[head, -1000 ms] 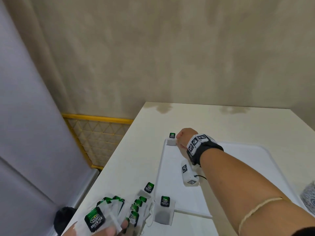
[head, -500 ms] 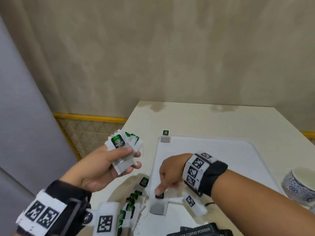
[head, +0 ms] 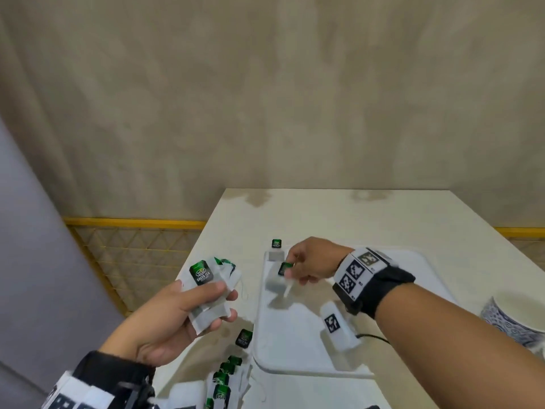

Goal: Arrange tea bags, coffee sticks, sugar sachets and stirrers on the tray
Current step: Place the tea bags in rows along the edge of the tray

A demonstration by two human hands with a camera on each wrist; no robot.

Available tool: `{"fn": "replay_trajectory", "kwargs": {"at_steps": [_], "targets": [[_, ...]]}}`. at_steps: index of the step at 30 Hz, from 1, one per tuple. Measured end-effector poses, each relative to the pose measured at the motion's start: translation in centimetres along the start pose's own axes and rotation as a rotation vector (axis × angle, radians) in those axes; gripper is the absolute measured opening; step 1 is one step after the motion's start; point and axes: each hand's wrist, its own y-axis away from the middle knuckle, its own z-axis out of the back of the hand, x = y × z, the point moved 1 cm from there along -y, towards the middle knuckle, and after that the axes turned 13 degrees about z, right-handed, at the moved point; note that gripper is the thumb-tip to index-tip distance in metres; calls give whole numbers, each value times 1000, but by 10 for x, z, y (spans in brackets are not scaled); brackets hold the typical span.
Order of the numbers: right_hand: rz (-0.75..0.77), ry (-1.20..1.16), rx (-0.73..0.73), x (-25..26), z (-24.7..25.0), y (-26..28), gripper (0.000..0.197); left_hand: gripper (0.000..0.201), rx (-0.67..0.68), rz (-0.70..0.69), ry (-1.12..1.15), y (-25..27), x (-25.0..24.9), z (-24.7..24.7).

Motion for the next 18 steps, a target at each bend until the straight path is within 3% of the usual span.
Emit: {"fn": "replay_trajectory", "kwargs": {"at_steps": [3,8,11,18], "targets": [[-110,43,-134,-14,2,-28,10,38,23,-6,18,4,4,-1],[-218,340,-97,-24,-2,-78,12,36,47,-31,21,7,5,0],[-262,520,-157,-32,-2,-103,29,37,48,-32,35,7,4,1],[-256,529,-114,-32,9,-111,28,42,28,-30,38,3,7,6]]}}
